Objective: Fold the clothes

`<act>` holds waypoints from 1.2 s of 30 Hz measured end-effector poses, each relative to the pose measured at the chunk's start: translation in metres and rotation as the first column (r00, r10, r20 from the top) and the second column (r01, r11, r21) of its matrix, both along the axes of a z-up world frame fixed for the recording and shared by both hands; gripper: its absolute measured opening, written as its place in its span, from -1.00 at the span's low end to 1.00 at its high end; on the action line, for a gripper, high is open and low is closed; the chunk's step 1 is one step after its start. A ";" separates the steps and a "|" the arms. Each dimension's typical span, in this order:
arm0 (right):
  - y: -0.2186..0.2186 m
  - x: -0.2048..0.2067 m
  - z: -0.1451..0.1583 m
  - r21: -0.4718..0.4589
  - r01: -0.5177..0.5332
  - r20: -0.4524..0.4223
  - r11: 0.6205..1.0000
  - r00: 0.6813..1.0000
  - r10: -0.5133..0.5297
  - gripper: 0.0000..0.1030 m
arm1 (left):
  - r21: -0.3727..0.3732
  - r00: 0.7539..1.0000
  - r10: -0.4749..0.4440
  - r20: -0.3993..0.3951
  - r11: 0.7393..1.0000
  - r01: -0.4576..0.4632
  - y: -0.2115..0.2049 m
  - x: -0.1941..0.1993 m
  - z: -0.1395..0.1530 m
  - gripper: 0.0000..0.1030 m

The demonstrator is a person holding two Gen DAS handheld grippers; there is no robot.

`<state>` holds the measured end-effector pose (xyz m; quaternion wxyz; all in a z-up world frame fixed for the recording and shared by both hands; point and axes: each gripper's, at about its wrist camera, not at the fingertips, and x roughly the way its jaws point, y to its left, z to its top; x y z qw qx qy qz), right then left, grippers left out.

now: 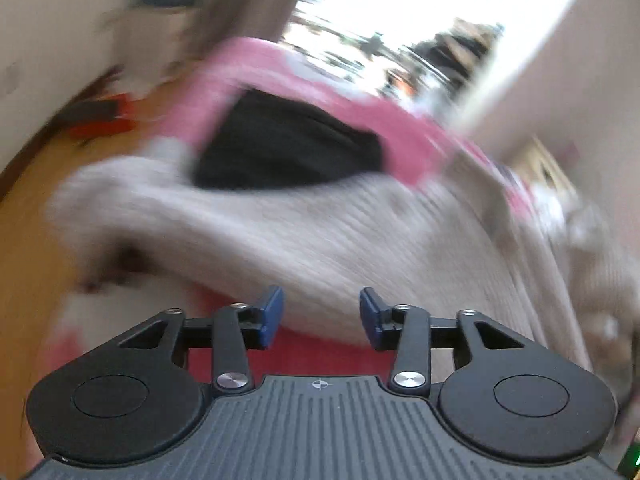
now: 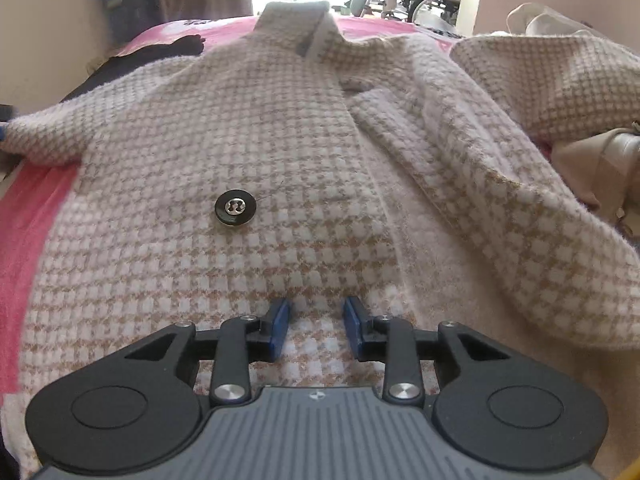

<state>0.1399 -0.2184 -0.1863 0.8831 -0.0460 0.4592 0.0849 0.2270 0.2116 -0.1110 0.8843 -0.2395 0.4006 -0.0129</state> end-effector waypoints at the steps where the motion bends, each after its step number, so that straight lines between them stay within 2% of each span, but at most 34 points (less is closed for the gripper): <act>1: 0.000 0.001 0.000 0.005 0.004 -0.004 1.000 1.000 -0.004 -0.35 | -0.047 0.997 0.080 -0.018 0.996 -0.081 0.025 -0.001 -0.001 -0.12; 3: -0.001 0.003 0.000 0.011 0.007 -0.010 1.000 1.000 -0.007 -0.35 | -0.147 0.973 0.224 -0.062 0.962 -0.231 0.070 -0.005 -0.003 -0.12; 4: -0.001 0.004 0.000 0.012 0.009 -0.009 1.000 1.000 -0.009 -0.35 | -0.203 0.953 0.290 -0.087 0.931 -0.302 0.090 -0.009 -0.006 -0.12; 6: -0.001 0.002 -0.001 0.008 0.012 -0.006 1.000 1.000 -0.012 -0.35 | -0.253 0.924 0.367 -0.108 0.889 -0.382 0.113 -0.016 -0.010 -0.12; 8: -0.001 0.002 -0.001 0.002 0.013 -0.006 1.000 1.000 -0.013 -0.35 | -0.237 0.924 0.376 -0.071 0.894 -0.381 0.121 -0.024 -0.007 -0.12; 9: -0.001 0.002 -0.001 -0.001 0.012 -0.007 1.000 1.000 -0.012 -0.34 | -0.189 0.936 0.349 -0.038 0.918 -0.350 0.119 -0.026 -0.004 -0.12; 10: -0.001 0.003 -0.001 -0.002 0.011 -0.009 1.000 1.000 -0.011 -0.34 | -0.090 0.954 0.299 0.005 0.950 -0.298 0.110 -0.028 0.001 -0.11; 11: -0.001 0.003 -0.001 -0.002 0.010 -0.011 1.000 1.000 -0.010 -0.34 | 0.064 0.973 0.228 0.040 0.971 -0.230 0.098 -0.030 0.005 -0.11; 12: -0.001 0.002 -0.001 -0.002 0.009 -0.012 1.000 1.000 -0.009 -0.34 | 0.199 0.986 0.159 0.052 0.966 -0.166 0.085 -0.031 0.004 -0.11; 13: 0.000 0.002 -0.001 -0.004 0.007 -0.012 1.000 1.000 -0.007 -0.34 | 0.326 0.996 0.079 0.045 0.941 -0.090 0.073 -0.031 0.000 -0.11; 14: 0.000 0.003 -0.001 -0.005 0.004 -0.013 1.000 1.000 -0.004 -0.34 | 0.446 1.000 0.002 0.028 0.895 -0.014 0.060 -0.031 -0.004 -0.11; 16: 0.001 0.002 -0.001 -0.009 0.001 -0.013 1.000 1.000 -0.001 -0.34 | 0.627 0.994 -0.106 -0.006 0.775 0.086 0.036 -0.031 -0.021 -0.11; 17: 0.001 0.002 -0.001 -0.011 0.001 -0.013 1.000 1.000 -0.001 -0.34 | 0.700 0.988 -0.151 -0.025 0.703 0.125 0.025 -0.031 -0.029 -0.11; 18: 0.002 0.002 -0.001 -0.014 0.002 -0.013 1.000 1.000 -0.002 -0.34 | 0.745 0.982 -0.185 -0.029 0.652 0.145 0.017 -0.030 -0.037 -0.11; 20: 0.003 0.003 -0.001 -0.021 0.003 -0.015 1.000 1.000 -0.003 -0.34 | 0.800 0.973 -0.226 -0.039 0.577 0.166 0.008 -0.023 -0.050 -0.11; 22: 0.004 0.003 -0.001 -0.026 0.004 -0.016 1.000 1.000 -0.004 -0.34 | 0.843 0.970 -0.239 -0.041 0.513 0.162 0.002 -0.015 -0.060 -0.15; 23: 0.005 0.003 -0.001 -0.028 0.004 -0.016 1.000 1.000 -0.005 -0.34 | 0.864 0.971 -0.236 -0.034 0.481 0.148 0.001 -0.009 -0.063 -0.23; 25: 0.006 0.003 -0.001 -0.031 0.006 -0.015 1.000 1.000 -0.007 -0.33 | 0.864 0.968 -0.249 -0.039 0.478 0.158 0.004 0.000 -0.060 -0.77; 26: 0.006 0.002 -0.001 -0.031 0.008 -0.014 0.999 1.000 -0.008 -0.33 | 0.862 0.963 -0.263 -0.051 0.476 0.176 0.004 0.002 -0.055 -0.78; 28: 0.007 0.002 -0.001 -0.033 0.008 -0.009 0.999 1.000 -0.009 -0.33 | 0.867 0.947 -0.312 -0.082 0.445 0.222 0.001 -0.004 -0.040 -0.84; 30: 0.007 0.001 -0.002 -0.040 0.003 -0.002 0.999 1.000 -0.003 -0.33 | 0.848 0.918 -0.362 -0.163 0.424 0.318 0.003 -0.009 -0.010 -0.84; 31: 0.008 0.000 -0.003 -0.044 0.001 0.001 0.999 1.000 -0.001 -0.33 | 0.834 0.900 -0.386 -0.203 0.414 0.366 0.004 -0.011 0.006 -0.83; 34: 0.010 -0.002 -0.004 -0.056 -0.009 0.014 0.998 1.000 0.009 -0.32 | 0.697 0.821 -0.495 -0.286 0.480 0.532 0.009 -0.008 0.063 -0.82; 35: 0.010 -0.002 -0.005 -0.060 -0.010 0.017 0.998 1.000 0.011 -0.31 | 0.663 0.787 -0.537 -0.302 0.475 0.579 0.011 -0.004 0.080 -0.81; 36: 0.011 -0.002 -0.005 -0.061 -0.009 0.019 0.998 1.000 0.010 -0.31 | 0.652 0.766 -0.560 -0.317 0.457 0.605 0.014 0.002 0.090 -0.77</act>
